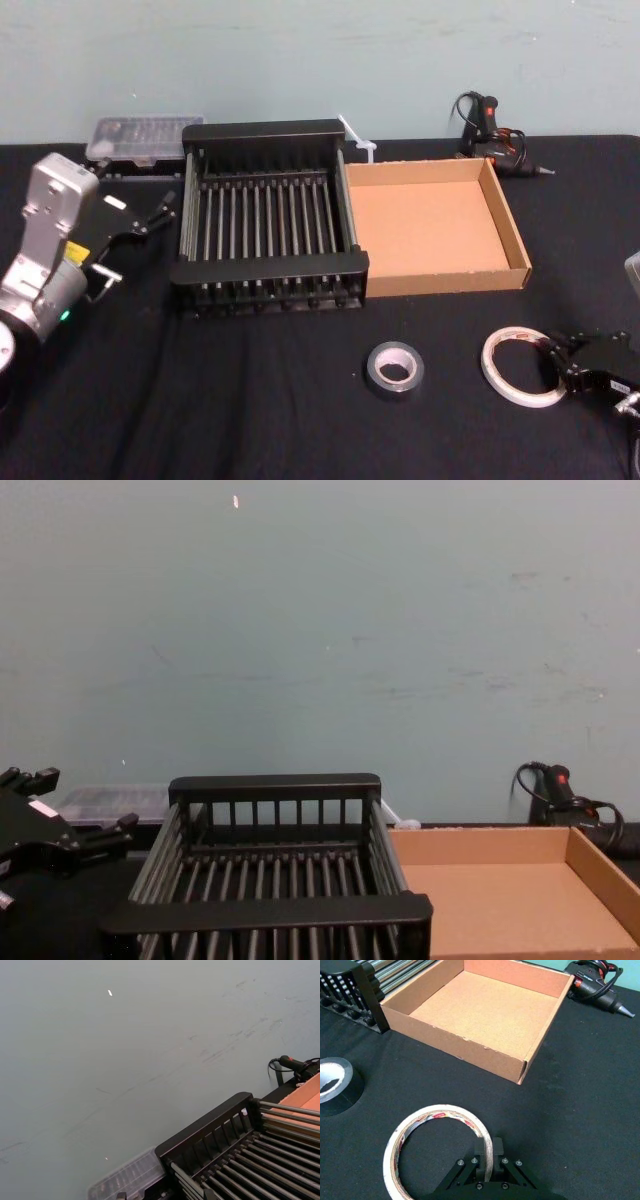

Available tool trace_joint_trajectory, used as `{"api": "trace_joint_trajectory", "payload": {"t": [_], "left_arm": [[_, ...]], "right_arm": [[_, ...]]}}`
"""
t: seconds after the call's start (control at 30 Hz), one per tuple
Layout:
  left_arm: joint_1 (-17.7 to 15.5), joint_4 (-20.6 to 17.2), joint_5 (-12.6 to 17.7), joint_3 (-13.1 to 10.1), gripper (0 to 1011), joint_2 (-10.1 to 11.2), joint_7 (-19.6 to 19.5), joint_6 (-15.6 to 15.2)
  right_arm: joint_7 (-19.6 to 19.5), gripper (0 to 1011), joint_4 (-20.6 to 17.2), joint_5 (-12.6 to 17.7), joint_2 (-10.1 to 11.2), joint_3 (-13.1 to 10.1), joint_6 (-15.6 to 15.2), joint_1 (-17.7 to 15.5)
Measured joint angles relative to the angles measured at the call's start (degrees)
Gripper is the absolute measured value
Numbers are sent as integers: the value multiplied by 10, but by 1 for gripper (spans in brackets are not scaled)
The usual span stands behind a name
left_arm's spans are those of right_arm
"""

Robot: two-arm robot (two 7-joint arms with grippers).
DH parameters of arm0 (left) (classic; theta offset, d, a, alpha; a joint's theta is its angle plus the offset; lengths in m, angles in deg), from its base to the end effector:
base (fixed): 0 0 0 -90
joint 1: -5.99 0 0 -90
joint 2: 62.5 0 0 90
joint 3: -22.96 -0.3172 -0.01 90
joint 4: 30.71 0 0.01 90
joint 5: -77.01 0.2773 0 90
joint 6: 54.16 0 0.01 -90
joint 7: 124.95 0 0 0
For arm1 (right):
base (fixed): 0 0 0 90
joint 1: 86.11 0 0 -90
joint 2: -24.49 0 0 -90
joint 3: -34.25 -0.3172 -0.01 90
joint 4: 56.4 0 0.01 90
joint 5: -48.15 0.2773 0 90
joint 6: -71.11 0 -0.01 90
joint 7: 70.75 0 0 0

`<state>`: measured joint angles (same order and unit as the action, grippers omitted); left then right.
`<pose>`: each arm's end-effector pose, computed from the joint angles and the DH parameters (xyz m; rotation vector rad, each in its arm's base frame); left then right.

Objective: Pick up the white tape and place it into the black box , Pick up the silver tape and place it into the brown box.

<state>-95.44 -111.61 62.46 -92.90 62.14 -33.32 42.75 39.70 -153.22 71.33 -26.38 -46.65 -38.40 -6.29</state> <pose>0.3327 0.1064 -0.3182 0.3043 -0.2850 1.2482 0.2417 -0.1495 -0.3077 -0.5390 0.2528 -1.0027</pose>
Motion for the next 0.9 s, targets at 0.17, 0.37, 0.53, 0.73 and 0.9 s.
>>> {"api": "trace_joint_trajectory", "payload": {"t": [0.17, 0.37, 0.53, 0.73, 0.9], "left_arm": [[0, 0, 0, 0, 1001, 0, 0, 0], [0, 0, 0, 0, 1001, 0, 0, 0], [0, 0, 0, 0, 1001, 0, 0, 0], [0, 0, 0, 0, 1001, 0, 0, 0], [0, 0, 0, 0, 1001, 0, 0, 0]], "right_arm": [[0, 97, 0, 0, 0, 0, 0, 0], [0, 96, 0, 0, 0, 0, 0, 0], [2, 97, 0, 0, 1, 0, 3, 0], [12, 97, -5, 8, 4, -9, 14, -4], [13, 97, -13, 16, 6, -16, 16, -7]]}}
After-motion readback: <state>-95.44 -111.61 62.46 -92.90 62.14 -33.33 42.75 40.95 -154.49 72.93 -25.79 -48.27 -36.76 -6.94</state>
